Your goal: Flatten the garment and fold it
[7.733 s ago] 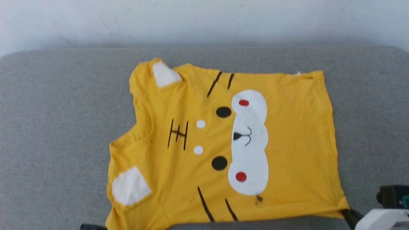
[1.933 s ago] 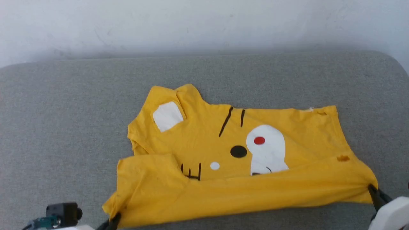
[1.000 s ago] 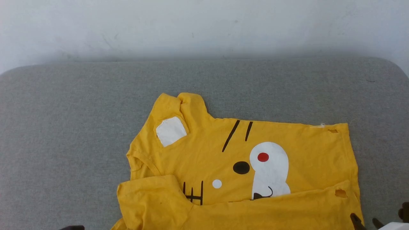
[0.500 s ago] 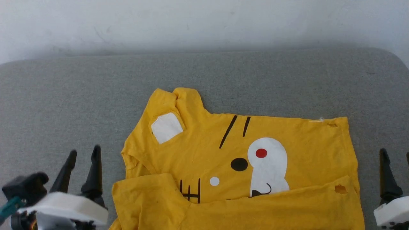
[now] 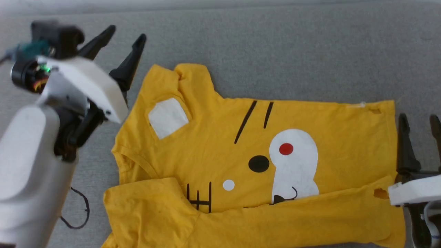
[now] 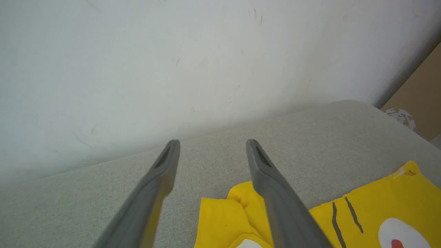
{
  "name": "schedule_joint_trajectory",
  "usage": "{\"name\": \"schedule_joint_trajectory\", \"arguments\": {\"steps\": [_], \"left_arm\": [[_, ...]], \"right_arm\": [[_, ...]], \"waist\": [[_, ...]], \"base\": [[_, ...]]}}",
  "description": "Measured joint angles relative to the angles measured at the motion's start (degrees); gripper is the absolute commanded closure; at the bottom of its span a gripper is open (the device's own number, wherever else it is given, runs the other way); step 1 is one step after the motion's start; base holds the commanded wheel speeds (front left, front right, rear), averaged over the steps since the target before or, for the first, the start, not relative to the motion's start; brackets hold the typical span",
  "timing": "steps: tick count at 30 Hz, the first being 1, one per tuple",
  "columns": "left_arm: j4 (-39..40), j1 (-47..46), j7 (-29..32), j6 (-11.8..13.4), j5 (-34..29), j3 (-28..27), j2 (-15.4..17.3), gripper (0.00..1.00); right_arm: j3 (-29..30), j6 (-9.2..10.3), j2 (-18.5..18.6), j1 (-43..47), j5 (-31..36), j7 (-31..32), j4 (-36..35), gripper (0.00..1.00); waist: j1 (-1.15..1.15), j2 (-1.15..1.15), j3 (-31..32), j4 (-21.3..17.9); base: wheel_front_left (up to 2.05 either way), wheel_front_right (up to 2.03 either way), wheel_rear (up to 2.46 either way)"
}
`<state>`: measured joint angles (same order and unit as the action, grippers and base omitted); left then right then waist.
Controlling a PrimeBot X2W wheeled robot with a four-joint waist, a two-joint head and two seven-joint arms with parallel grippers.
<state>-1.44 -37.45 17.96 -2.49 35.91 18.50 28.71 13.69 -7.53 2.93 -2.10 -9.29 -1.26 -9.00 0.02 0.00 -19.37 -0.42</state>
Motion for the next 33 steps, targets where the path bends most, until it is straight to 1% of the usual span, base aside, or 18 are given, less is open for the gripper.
{"name": "schedule_joint_trajectory", "arguments": {"steps": [2,3,6,9,15,18,20,21,22,23,28,33], "left_arm": [[-2.8,-3.7,7.2,-1.6,2.5,1.8,0.4,0.00],[-4.0,-4.9,10.2,-2.0,4.0,2.4,0.4,0.00],[-6.5,-8.3,17.5,-2.5,5.9,4.0,1.0,0.00],[-8.5,-10.0,22.8,-2.5,7.6,4.7,1.5,0.00],[-11.1,-10.7,29.8,-0.9,8.7,5.6,2.8,0.00],[-11.5,-10.7,30.9,0.1,9.4,5.5,3.2,0.00],[-11.5,-10.8,31.0,0.3,9.4,5.5,3.6,0.00],[-11.5,-10.8,30.9,0.3,9.4,5.5,3.8,0.12],[-11.5,-10.9,30.9,0.3,9.4,5.4,4.0,0.75],[-11.5,-10.9,30.8,0.0,9.5,5.4,4.1,1.00],[-11.5,-10.6,27.7,-0.8,10.8,4.6,3.4,1.00],[-11.3,-8.6,22.8,-1.5,10.9,3.8,2.7,1.00]], "right_arm": [[-1.0,0.00,0.0,-1.3,0.2,-0.3,0.4,0.00],[-1.3,0.00,0.0,-1.8,0.2,-0.4,0.8,0.00],[-2.1,0.00,0.0,-2.7,0.2,-0.9,1.9,0.00],[-2.8,0.00,0.0,-3.1,0.2,-1.1,3.2,0.00],[-2.8,0.00,-0.1,-3.6,0.1,-1.8,4.4,0.00],[-2.7,0.00,0.0,-3.7,0.1,-1.9,4.5,0.00],[-2.7,0.00,0.0,-3.8,0.0,-1.9,4.6,0.00],[-2.7,0.00,0.0,-3.9,0.0,-1.9,4.6,0.00],[-2.7,0.00,0.0,-4.1,0.0,-1.9,4.6,0.00],[-2.8,0.00,0.0,-4.4,0.1,-1.9,4.6,0.00],[-3.9,0.00,-0.1,-6.1,1.4,-1.0,3.8,0.00],[-4.4,0.00,0.0,-9.7,3.9,2.2,0.3,0.00]], "waist": [[0.00,0.00,-1.8,-0.4],[0.00,0.00,-2.7,-0.6],[0.00,0.00,-5.0,-1.3],[0.00,0.00,-6.9,-2.3],[-0.01,0.00,-9.0,-5.0],[-0.02,0.00,-9.8,-5.9],[-0.02,0.00,-10.3,-6.4],[-0.02,0.00,-10.6,-6.5],[-0.02,0.00,-10.8,-6.7],[-0.03,0.00,-11.0,-6.8],[-0.02,0.00,-11.0,-6.4],[-0.02,0.00,-9.5,-5.5]], "base": [[0.00,0.00,0.00],[0.00,0.00,0.00],[0.00,0.00,0.00],[0.00,0.00,0.00],[0.00,0.00,0.00],[0.00,0.00,0.00],[0.00,0.00,0.00],[0.00,0.00,0.00],[0.00,0.00,0.00],[0.00,0.00,0.00],[0.00,0.00,0.00],[0.00,0.00,0.00]]}}
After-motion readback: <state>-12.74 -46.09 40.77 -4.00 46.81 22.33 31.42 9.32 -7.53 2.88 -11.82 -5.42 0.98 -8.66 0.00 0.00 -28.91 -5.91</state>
